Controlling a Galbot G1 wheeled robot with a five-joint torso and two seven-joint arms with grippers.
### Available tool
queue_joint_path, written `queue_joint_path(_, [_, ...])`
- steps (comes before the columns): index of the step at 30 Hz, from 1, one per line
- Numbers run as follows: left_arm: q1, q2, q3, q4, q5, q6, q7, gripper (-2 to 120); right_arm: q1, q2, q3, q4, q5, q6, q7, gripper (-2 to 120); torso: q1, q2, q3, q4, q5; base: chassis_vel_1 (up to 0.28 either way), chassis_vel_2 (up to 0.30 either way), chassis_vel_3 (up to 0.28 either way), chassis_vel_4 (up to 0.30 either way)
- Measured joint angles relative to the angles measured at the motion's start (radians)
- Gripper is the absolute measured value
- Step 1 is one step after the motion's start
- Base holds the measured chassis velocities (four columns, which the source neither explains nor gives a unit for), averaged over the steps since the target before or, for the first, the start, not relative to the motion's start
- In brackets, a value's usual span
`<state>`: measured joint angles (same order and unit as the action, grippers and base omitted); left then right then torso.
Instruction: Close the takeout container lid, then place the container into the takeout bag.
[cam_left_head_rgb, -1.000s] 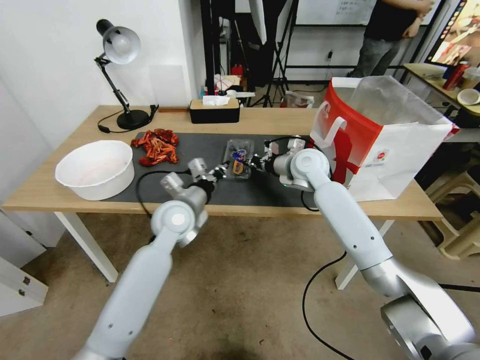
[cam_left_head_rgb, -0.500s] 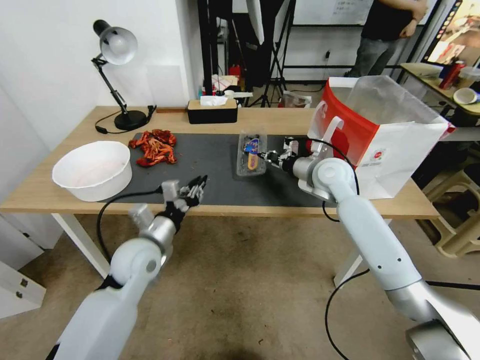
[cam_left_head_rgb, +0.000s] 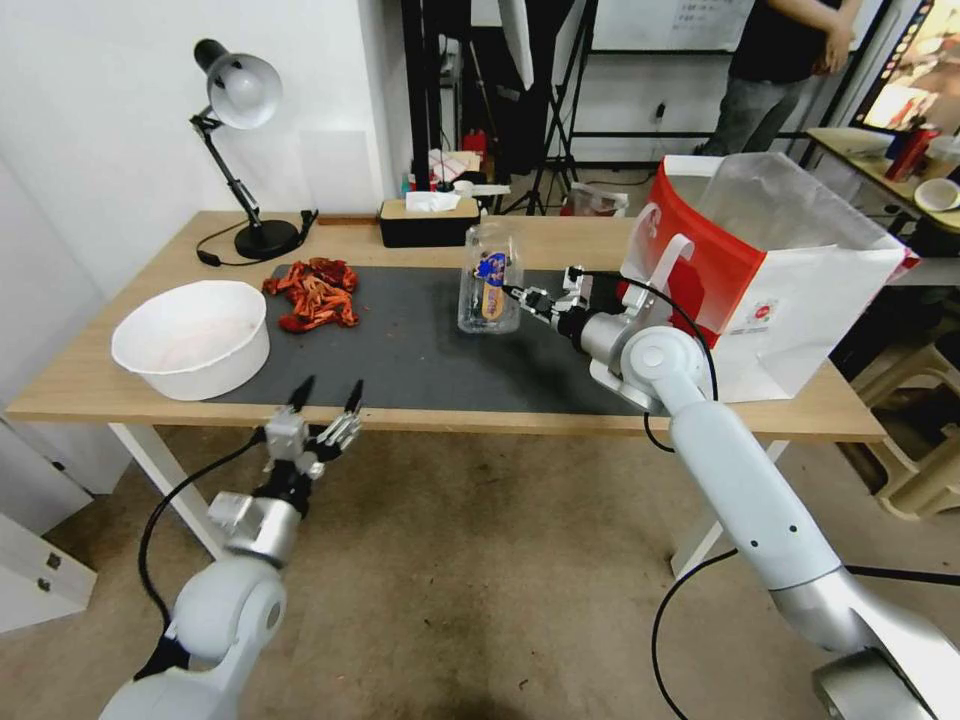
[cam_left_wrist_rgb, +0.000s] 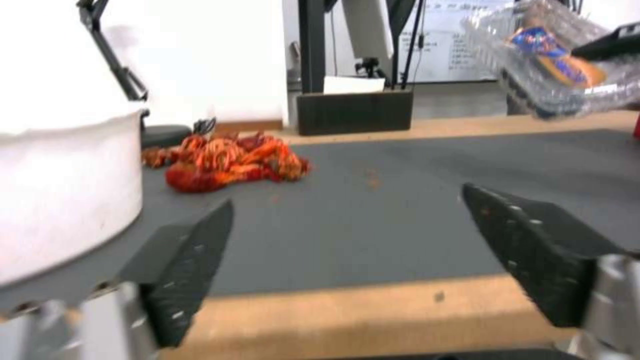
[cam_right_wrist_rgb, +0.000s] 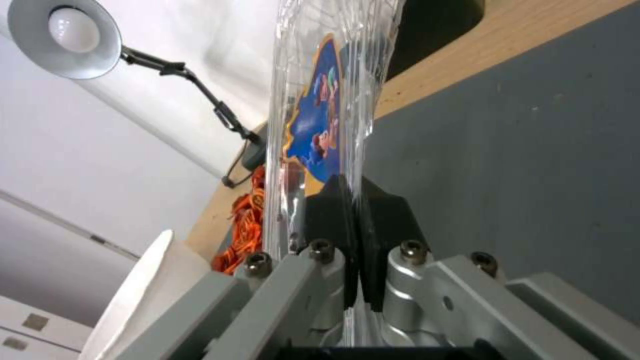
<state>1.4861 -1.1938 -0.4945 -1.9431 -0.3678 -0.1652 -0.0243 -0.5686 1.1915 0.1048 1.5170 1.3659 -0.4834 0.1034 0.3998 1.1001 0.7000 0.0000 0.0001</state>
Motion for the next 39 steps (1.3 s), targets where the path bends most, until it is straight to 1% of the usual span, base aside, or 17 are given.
queue_joint_path(4, [0.022,-0.015,0.000,-0.004,0.002,0.000,-0.005,99,-0.004,-0.003,0.000,0.007,-0.004,0.008,-0.010,0,0.000,0.000,0.000,-0.0001,-0.0001,0.000,0.000,0.000,0.000])
queue_joint_path(10, [0.040,-0.020,0.001,-0.010,0.004,-0.002,-0.006,100,-0.008,-0.010,0.001,0.022,-0.029,0.040,-0.041,0,0.000,0.000,0.000,-0.0001,-0.0001,0.000,0.000,0.000,0.000])
queue_joint_path(12, [0.049,-0.023,-0.002,-0.007,0.007,-0.013,-0.005,100,-0.007,-0.024,0.009,0.055,-0.131,0.092,-0.083,0,0.000,0.000,0.000,-0.0002,0.0000,0.000,0.000,0.000,0.000])
queue_joint_path(14, [0.051,-0.023,-0.002,-0.007,0.007,-0.014,-0.005,100,-0.005,-0.027,0.012,0.063,-0.151,0.103,-0.086,0,0.000,0.000,0.000,-0.0001,0.0000,0.000,0.000,0.000,0.000])
queue_joint_path(16, [0.060,-0.025,-0.004,-0.007,0.006,-0.016,-0.003,100,0.016,-0.053,0.030,0.122,-0.224,0.168,-0.075,0,0.000,0.000,0.000,0.0000,-0.0002,0.000,0.000,0.000,0.000])
queue_joint_path(17, [0.060,-0.025,-0.004,-0.007,0.006,-0.016,-0.003,100,0.016,-0.053,0.030,0.122,-0.224,0.168,-0.075,0,0.000,0.000,0.000,0.0000,-0.0002,0.000,0.000,0.000,0.000])
queue_joint_path(19, [0.068,-0.027,-0.005,-0.007,0.005,-0.018,-0.003,100,0.037,-0.094,0.047,0.192,-0.271,0.225,-0.008,0,0.000,0.000,0.000,0.0000,0.0000,0.000,0.000,0.000,0.000])
queue_joint_path(21, [0.070,-0.028,-0.006,-0.007,0.005,-0.019,-0.003,100,0.042,-0.108,0.053,0.210,-0.283,0.238,0.018,0,0.000,0.000,0.000,0.0000,-0.0001,0.000,0.000,0.000,0.000])
queue_joint_path(23, [0.077,-0.030,-0.007,-0.008,0.003,-0.021,-0.003,100,0.053,-0.169,0.086,0.286,-0.322,0.267,0.146,0,0.000,0.000,0.000,0.0000,0.0002,0.000,0.000,0.000,0.000])
queue_joint_path(24, [0.077,-0.030,-0.007,-0.008,0.003,-0.021,-0.003,100,0.053,-0.169,0.086,0.286,-0.322,0.267,0.146,0,0.000,0.000,0.000,0.0000,0.0002,0.000,0.000,0.000,0.000])
queue_joint_path(27, [0.084,-0.032,-0.003,-0.009,0.002,-0.026,-0.003,100,0.032,-0.251,0.142,0.356,-0.351,0.266,0.254,0,0.000,0.000,0.000,-0.0002,-0.0002,0.000,0.000,0.000,0.000])
queue_joint_path(28, [0.084,-0.032,-0.003,-0.009,0.002,-0.026,-0.003,100,0.032,-0.251,0.142,0.356,-0.351,0.266,0.254,0,0.000,0.000,0.000,-0.0002,-0.0002,0.000,0.000,0.000,0.000])
queue_joint_path(29, [0.085,-0.033,0.000,-0.009,0.001,-0.026,-0.003,100,0.016,-0.285,0.168,0.381,-0.357,0.254,0.284,0,0.000,0.000,0.000,-0.0002,0.0007,0.000,0.000,0.000,0.000])
queue_joint_path(31, [0.085,-0.034,0.006,-0.009,0.001,-0.026,-0.003,100,-0.023,-0.346,0.226,0.424,-0.359,0.236,0.329,0,0.000,0.000,0.000,-0.0002,0.0000,0.000,0.000,0.000,0.000])
queue_joint_path(32, [0.085,-0.034,0.006,-0.009,0.001,-0.026,-0.003,100,-0.023,-0.346,0.226,0.424,-0.359,0.236,0.329,0,0.000,0.000,0.000,-0.0002,0.0000,0.000,0.000,0.000,0.000])
queue_joint_path(35, [0.081,-0.035,0.019,-0.012,-0.001,-0.024,-0.004,100,-0.089,-0.414,0.318,0.462,-0.357,0.216,0.363,0,0.000,0.000,0.000,-0.0004,-0.0004,0.000,0.000,0.000,0.000])
queue_joint_path(39, [0.079,-0.035,0.029,-0.022,-0.001,-0.016,-0.004,100,-0.159,-0.447,0.386,0.485,-0.307,0.198,0.386,0,0.000,0.000,0.000,-0.0002,0.0002,0.000,0.000,0.000,0.000])
